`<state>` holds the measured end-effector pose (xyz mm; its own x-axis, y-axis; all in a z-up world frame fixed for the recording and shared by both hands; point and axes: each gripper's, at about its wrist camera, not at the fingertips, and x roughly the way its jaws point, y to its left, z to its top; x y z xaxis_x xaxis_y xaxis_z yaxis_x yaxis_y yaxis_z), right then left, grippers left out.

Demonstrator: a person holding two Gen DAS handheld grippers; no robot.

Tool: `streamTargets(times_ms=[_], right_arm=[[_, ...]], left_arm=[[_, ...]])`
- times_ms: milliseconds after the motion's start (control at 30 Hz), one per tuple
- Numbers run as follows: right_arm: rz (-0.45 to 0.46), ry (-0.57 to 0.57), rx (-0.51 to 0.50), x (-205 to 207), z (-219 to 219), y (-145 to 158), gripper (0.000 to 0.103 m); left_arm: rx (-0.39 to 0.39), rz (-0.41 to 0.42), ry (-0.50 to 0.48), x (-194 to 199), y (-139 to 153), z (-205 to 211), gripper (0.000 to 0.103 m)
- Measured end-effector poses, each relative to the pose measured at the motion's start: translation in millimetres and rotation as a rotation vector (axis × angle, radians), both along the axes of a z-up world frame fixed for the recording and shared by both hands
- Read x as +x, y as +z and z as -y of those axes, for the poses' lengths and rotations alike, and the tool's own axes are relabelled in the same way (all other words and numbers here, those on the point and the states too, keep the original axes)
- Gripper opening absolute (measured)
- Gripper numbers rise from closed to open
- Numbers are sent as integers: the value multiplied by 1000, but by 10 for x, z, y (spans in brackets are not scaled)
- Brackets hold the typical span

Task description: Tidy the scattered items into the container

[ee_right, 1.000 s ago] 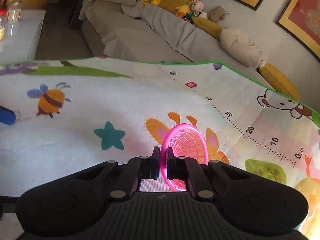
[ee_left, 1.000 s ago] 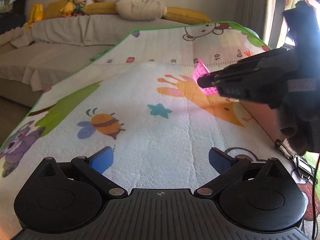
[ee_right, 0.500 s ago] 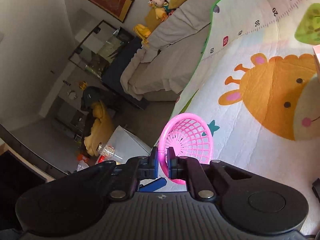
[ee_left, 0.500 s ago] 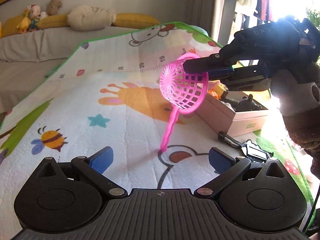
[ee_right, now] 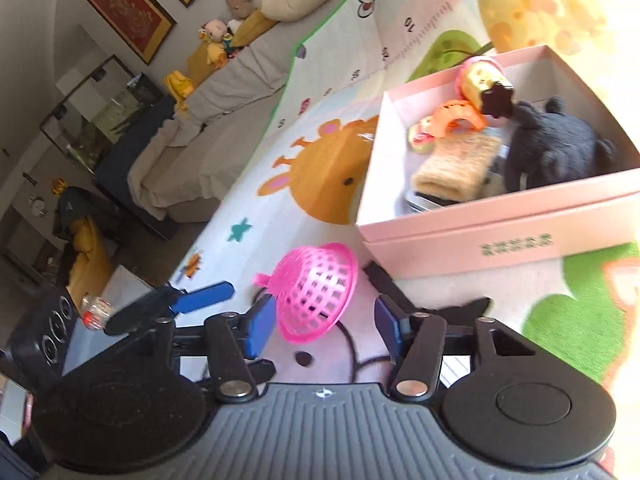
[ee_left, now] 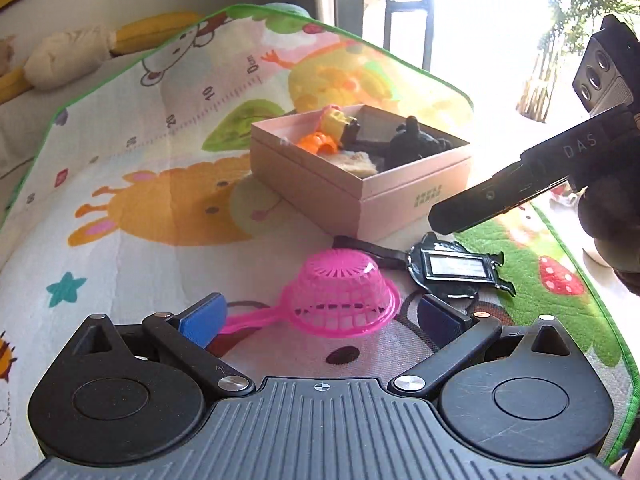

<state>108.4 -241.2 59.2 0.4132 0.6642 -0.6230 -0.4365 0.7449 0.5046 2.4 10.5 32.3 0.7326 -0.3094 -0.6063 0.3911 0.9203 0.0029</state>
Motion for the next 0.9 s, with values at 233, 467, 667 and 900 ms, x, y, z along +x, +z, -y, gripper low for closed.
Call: streamTargets(times_ms=[233,467,667,900], right_arm=[[58,-90,-1,250,126,-81,65],[67,-19,20,642,-462,-129,66],[242,-52,-122,294,-324,5,82],[155,-64,-195,-116,168,-288,91]], left_arm=[[41,-13,-16,6,-57,91,103],[55,-36,15,69,-112,-104,103],[46,-47,42,249,-222,-352,103],[-37,-93,-9,354,-254,-401,103]])
